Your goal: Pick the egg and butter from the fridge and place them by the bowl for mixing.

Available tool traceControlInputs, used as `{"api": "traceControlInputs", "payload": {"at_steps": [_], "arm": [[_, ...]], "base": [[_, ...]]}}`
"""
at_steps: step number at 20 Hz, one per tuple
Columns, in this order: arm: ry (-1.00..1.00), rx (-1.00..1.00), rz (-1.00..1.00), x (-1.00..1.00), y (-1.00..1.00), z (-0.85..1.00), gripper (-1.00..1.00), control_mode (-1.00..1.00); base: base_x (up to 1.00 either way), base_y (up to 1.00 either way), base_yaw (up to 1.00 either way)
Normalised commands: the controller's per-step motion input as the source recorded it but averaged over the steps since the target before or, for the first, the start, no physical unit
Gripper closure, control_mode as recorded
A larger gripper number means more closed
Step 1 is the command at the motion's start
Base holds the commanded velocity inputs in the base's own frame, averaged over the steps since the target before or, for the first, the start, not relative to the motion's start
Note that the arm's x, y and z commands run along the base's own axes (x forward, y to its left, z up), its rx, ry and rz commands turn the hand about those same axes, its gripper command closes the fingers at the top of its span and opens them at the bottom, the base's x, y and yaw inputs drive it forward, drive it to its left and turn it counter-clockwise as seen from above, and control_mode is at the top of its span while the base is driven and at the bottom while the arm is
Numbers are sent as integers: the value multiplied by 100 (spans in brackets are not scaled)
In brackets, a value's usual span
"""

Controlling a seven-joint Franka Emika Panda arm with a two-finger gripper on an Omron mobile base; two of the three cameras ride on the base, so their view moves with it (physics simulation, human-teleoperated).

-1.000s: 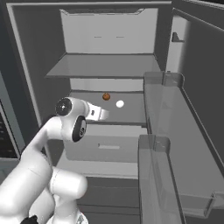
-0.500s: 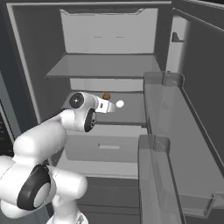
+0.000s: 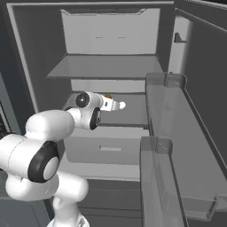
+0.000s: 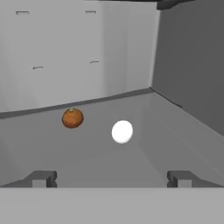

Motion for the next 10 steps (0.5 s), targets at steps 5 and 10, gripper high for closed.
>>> {"api": "traceControlInputs", "payload": {"at_steps": [5,10], "arm": [[0,-2,0,22,-14,-18,-100,-100],[1,0,0,6,-7,-7,-100,-100]], "base": [[0,0,0],[0,0,0]]}}
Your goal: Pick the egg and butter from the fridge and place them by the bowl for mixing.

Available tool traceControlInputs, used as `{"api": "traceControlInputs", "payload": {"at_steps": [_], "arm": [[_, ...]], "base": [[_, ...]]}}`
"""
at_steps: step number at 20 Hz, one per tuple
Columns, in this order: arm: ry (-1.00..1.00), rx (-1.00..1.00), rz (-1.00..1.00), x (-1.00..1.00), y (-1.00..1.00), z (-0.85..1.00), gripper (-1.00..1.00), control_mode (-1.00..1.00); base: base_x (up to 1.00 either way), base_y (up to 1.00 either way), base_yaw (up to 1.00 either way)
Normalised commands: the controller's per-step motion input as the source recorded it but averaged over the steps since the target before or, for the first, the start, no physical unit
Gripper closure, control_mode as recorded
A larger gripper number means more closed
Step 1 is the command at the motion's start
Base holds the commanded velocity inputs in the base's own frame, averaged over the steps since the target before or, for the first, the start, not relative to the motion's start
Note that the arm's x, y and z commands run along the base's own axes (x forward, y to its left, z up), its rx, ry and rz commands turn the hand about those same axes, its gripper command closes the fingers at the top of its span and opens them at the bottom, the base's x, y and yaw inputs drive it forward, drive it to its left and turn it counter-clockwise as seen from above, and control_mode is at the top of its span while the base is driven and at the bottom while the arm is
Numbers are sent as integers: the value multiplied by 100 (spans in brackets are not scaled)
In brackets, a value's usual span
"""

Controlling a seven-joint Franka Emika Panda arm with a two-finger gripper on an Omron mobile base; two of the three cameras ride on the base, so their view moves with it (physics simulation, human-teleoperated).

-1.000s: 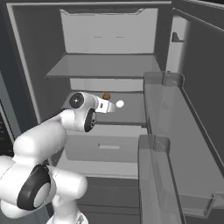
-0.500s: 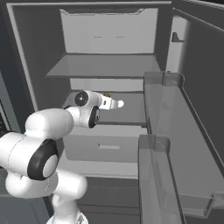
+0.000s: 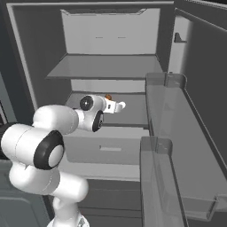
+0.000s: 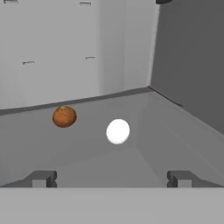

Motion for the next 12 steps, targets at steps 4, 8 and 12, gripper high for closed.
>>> {"api": "traceControlInputs", "payload": {"at_steps": [4,8,12], "arm": [[0,0,0,29,-22,-15,-100,-100],[0,0,0,33,-9,-11,-100,-100],[0,0,0,31,-1,-22,-100,-100]], "base": [[0,0,0],[0,0,0],[0,0,0]]}}
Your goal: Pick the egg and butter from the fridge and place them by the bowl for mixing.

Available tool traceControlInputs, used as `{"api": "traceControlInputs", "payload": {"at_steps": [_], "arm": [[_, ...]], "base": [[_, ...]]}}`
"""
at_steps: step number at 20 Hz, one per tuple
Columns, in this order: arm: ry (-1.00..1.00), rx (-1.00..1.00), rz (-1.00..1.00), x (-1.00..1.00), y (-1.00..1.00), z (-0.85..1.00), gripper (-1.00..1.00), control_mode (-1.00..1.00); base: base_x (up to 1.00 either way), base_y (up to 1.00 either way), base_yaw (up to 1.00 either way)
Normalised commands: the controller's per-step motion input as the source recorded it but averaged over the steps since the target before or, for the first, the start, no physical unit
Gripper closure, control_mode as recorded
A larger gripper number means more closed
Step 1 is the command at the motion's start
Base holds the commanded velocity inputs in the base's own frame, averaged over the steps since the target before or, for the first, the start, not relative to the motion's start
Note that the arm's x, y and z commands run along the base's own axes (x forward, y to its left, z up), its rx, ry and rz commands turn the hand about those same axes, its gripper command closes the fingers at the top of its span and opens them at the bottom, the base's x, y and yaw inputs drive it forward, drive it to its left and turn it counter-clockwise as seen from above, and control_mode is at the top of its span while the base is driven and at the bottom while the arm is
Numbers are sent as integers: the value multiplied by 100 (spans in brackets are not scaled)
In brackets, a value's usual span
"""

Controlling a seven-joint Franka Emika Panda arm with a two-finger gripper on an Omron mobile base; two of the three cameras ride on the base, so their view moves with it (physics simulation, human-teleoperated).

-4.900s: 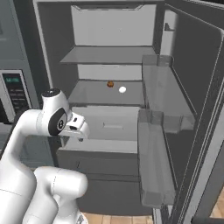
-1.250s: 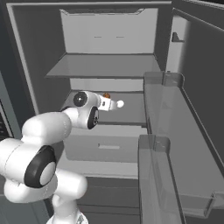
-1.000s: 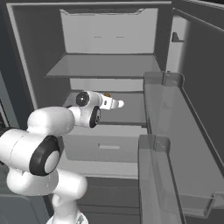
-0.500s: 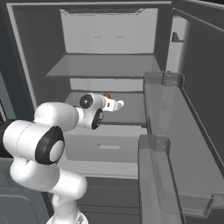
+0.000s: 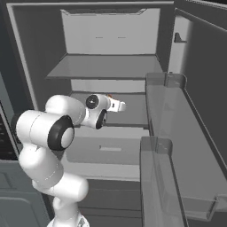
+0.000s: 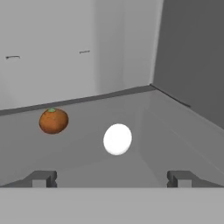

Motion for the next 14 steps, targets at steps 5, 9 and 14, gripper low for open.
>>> {"api": "traceControlInputs", "payload": {"at_steps": [5,9,14], "arm": [[0,0,0,38,-21,-17,-100,-100],[0,0,0,31,-12,-17,-100,-100],[0,0,0,23,-19,-14,-100,-100]], "base": [[0,0,0],[0,0,0],[0,0,0]]}}
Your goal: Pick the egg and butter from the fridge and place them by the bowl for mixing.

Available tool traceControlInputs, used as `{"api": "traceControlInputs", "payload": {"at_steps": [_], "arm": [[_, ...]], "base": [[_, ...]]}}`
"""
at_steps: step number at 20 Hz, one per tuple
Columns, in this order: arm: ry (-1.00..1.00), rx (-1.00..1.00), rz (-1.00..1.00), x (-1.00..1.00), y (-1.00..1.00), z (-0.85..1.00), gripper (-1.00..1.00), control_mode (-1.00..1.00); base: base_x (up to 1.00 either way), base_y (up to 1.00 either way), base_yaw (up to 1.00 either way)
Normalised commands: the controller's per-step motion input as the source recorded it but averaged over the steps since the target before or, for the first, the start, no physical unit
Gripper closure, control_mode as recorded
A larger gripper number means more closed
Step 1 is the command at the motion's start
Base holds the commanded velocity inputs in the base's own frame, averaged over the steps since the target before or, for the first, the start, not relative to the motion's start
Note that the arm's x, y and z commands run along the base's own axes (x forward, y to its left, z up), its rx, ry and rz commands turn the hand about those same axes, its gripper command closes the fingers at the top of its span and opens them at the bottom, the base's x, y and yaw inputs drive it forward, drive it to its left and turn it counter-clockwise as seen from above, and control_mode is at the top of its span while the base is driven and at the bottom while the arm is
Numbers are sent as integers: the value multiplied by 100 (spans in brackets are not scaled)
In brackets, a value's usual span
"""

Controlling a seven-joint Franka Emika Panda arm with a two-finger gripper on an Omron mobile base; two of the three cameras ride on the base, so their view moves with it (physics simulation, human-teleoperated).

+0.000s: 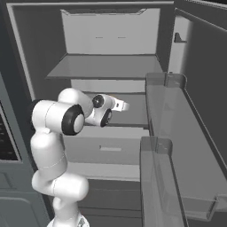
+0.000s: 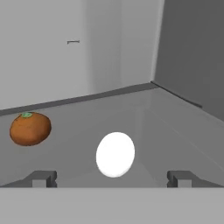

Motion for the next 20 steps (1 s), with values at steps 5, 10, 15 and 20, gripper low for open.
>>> {"api": "traceControlInputs", "payload": {"at_steps": [5,10,15,20], "arm": [[1,0,0,21,-5,-15,-100,-100],[0,0,0,24,-25,-16,-100,-100],[0,0,0,12,-5,-10,-100,-100],[0,0,0,15,-16,-17,-100,-100]], "base": [[0,0,0],[0,0,0],[0,0,0],[0,0,0]]}}
